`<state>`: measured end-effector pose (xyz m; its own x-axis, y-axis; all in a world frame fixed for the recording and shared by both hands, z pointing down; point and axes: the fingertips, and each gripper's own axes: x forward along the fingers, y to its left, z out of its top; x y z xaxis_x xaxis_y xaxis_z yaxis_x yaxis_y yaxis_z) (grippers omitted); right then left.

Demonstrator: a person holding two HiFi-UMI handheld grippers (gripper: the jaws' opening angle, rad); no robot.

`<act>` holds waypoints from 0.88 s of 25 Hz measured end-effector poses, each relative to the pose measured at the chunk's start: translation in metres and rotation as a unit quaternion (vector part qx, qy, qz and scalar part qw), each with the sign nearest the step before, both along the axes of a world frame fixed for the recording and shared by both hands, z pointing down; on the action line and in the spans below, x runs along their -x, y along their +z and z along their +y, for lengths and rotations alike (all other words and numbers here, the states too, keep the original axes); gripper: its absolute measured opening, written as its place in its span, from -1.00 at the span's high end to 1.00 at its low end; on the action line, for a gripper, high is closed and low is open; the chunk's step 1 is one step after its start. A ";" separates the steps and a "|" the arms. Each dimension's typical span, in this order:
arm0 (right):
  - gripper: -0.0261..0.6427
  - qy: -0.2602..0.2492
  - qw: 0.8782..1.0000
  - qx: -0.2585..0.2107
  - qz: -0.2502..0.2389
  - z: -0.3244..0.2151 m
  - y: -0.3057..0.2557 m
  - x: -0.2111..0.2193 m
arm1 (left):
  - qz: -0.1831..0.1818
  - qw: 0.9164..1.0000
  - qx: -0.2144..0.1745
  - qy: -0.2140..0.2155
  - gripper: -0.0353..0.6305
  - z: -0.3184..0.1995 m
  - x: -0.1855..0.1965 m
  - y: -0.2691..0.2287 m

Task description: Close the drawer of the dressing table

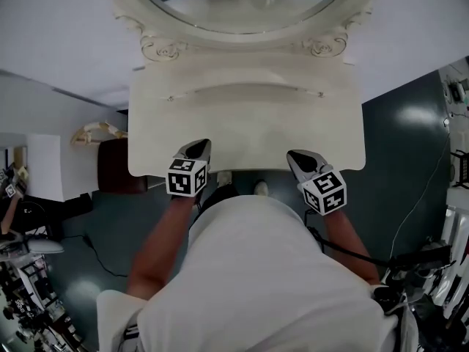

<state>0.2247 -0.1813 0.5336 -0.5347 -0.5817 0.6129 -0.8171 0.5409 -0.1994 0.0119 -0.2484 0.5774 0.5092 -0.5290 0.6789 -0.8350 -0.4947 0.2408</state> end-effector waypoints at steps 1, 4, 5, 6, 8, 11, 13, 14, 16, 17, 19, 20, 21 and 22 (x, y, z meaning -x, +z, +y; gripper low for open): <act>0.92 -0.006 1.000 0.002 0.000 0.003 0.002 -0.002 | 0.002 1.000 0.011 0.017 0.88 0.012 -0.011 -0.001; 0.92 -0.024 1.000 0.008 -0.001 0.010 0.007 -0.005 | 0.009 0.997 0.045 0.058 0.88 0.048 -0.038 -0.003; 0.92 -0.029 1.000 0.010 0.000 0.013 0.009 -0.006 | 0.013 0.996 0.055 0.067 0.88 0.058 -0.045 -0.004; 0.92 -0.035 0.999 0.012 -0.001 0.016 0.011 -0.007 | 0.018 0.995 0.062 0.074 0.88 0.068 -0.052 -0.006; 0.92 -0.044 0.999 0.018 -0.002 0.022 0.015 -0.008 | 0.026 0.993 0.071 0.085 0.88 0.085 -0.063 -0.010; 0.92 -0.060 0.998 0.022 -0.003 0.031 0.018 -0.007 | 0.033 0.992 0.076 0.099 0.88 0.105 -0.077 -0.017; 0.92 -0.070 0.997 0.022 -0.004 0.035 0.018 -0.005 | 0.033 0.991 0.075 0.106 0.88 0.114 -0.083 -0.021; 0.92 -0.074 0.997 0.022 -0.005 0.037 0.017 -0.003 | 0.031 0.991 0.072 0.108 0.88 0.117 -0.085 -0.022; 0.92 -0.080 0.997 0.020 -0.005 0.038 0.017 -0.001 | 0.028 0.991 0.067 0.112 0.88 0.121 -0.087 -0.025; 0.92 -0.083 0.996 0.019 -0.005 0.038 0.017 0.000 | 0.028 0.991 0.065 0.113 0.88 0.122 -0.087 -0.025; 0.92 -0.086 0.996 0.016 -0.003 0.040 0.016 0.003 | 0.030 0.991 0.063 0.112 0.88 0.126 -0.087 -0.027; 0.92 -0.087 0.996 0.015 -0.002 0.040 0.015 0.004 | 0.030 0.991 0.062 0.112 0.88 0.126 -0.086 -0.028; 0.93 -0.088 0.996 0.014 -0.002 0.040 0.014 0.004 | 0.030 0.991 0.061 0.112 0.88 0.127 -0.086 -0.029; 0.93 -0.089 0.996 0.014 -0.001 0.040 0.014 0.005 | 0.030 0.991 0.060 0.112 0.88 0.126 -0.085 -0.030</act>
<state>0.2201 -0.1418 0.5472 -0.6288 -0.4608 0.6263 -0.7087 0.6711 -0.2178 0.0971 -0.1220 0.5478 0.6459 -0.3150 0.6954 -0.6902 -0.6303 0.3556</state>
